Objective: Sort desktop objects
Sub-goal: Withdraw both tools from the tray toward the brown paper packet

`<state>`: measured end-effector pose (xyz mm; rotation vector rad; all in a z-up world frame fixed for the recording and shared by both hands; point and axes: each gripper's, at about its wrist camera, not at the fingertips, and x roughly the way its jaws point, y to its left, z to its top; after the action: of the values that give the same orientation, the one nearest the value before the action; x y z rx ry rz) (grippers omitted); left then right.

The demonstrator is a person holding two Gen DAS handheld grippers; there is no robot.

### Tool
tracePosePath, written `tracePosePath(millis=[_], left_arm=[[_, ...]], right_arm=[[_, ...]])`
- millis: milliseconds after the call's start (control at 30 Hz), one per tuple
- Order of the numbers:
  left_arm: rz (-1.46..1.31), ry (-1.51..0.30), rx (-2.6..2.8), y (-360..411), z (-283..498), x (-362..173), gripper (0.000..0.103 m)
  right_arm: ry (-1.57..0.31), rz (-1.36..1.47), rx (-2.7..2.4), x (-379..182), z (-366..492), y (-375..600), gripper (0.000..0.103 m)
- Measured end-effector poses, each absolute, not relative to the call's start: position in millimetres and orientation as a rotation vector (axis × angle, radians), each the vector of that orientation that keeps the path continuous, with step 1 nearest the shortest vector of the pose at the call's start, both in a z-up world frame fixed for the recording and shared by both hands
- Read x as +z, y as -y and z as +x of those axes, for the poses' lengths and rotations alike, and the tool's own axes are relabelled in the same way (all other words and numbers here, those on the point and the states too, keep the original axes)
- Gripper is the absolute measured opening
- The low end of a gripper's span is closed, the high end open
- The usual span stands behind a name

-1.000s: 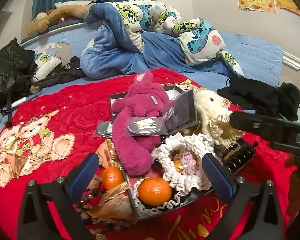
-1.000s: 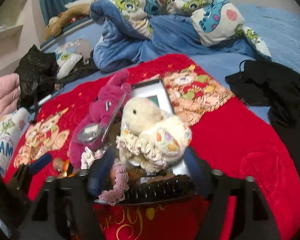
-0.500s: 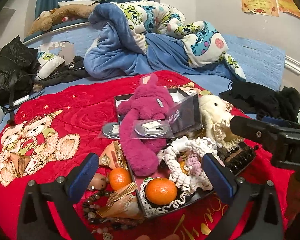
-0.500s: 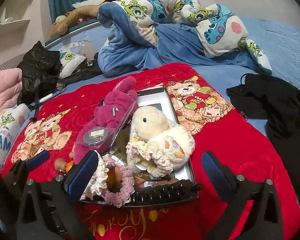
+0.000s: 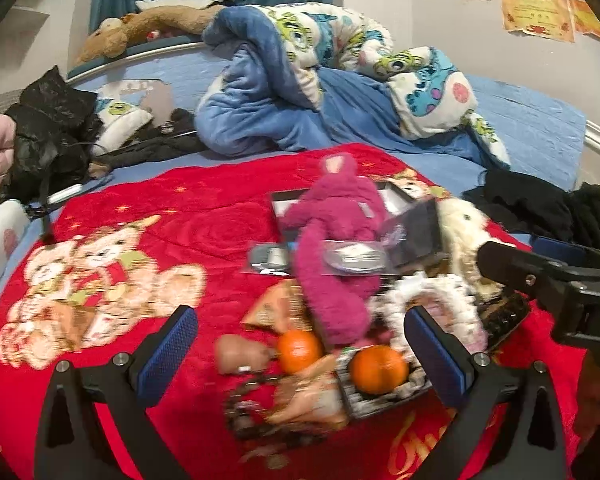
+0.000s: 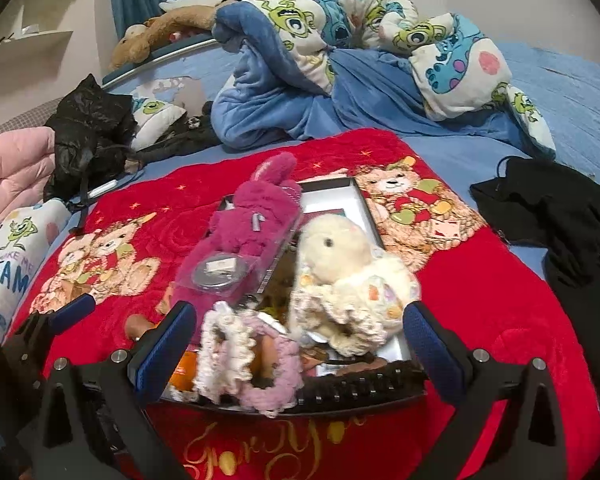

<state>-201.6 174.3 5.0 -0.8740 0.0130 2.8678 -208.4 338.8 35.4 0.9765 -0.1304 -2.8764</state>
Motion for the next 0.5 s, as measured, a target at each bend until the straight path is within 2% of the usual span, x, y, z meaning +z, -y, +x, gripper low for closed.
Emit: tracePosePath(millis=[267, 500], left_arm=[[-0.897, 0.041, 2.979, -103, -189, 18, 0.103], [-0.891, 0.171, 3.074, -37, -183, 28, 0.103]], right_arm=[[0.111, 0.931, -2.828, 43, -208, -303, 0.103], [0.084, 0.893, -2.775, 49, -208, -259, 0.103]])
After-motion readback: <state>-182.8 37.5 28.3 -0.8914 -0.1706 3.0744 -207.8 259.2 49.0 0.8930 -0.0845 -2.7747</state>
